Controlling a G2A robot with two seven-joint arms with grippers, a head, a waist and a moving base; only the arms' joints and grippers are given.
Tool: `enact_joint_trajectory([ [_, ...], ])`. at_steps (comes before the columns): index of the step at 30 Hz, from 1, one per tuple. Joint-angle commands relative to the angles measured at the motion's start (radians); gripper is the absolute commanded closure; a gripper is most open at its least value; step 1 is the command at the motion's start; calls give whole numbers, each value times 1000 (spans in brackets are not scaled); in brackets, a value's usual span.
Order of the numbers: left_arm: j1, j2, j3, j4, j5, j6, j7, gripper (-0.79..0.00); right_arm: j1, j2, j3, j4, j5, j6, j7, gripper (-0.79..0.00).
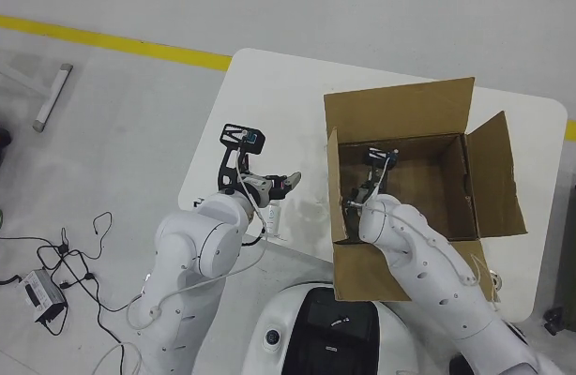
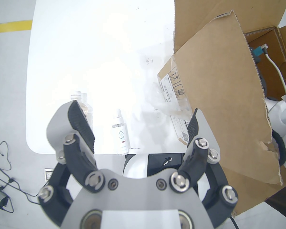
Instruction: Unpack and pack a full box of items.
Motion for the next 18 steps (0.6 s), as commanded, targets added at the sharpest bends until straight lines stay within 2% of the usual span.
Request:
enact_joint_trajectory([
  [1, 0, 0, 0, 0, 0, 0, 0, -785, 0, -8, -8, 20, 8, 11, -14, -299],
  [4, 0, 0, 0, 0, 0, 0, 0, -785, 9, -21, -9, 48, 35, 19, -26, -323],
  [7, 0, 0, 0, 0, 0, 0, 0, -785, 19, -32, -11, 70, 52, 34, -29, -409],
  [11, 0, 0, 0, 0, 0, 0, 0, -785, 31, -44, -15, 105, 61, 46, -29, -459],
  [12, 0, 0, 0, 0, 0, 0, 0, -785, 35, -48, -16, 108, 65, 44, -32, -542],
  [14, 0, 0, 0, 0, 0, 0, 0, -785, 40, -54, -21, 131, 64, 50, -38, -588],
  [18, 0, 0, 0, 0, 0, 0, 0, -785, 49, -68, -22, 166, 88, 54, -57, -551],
])
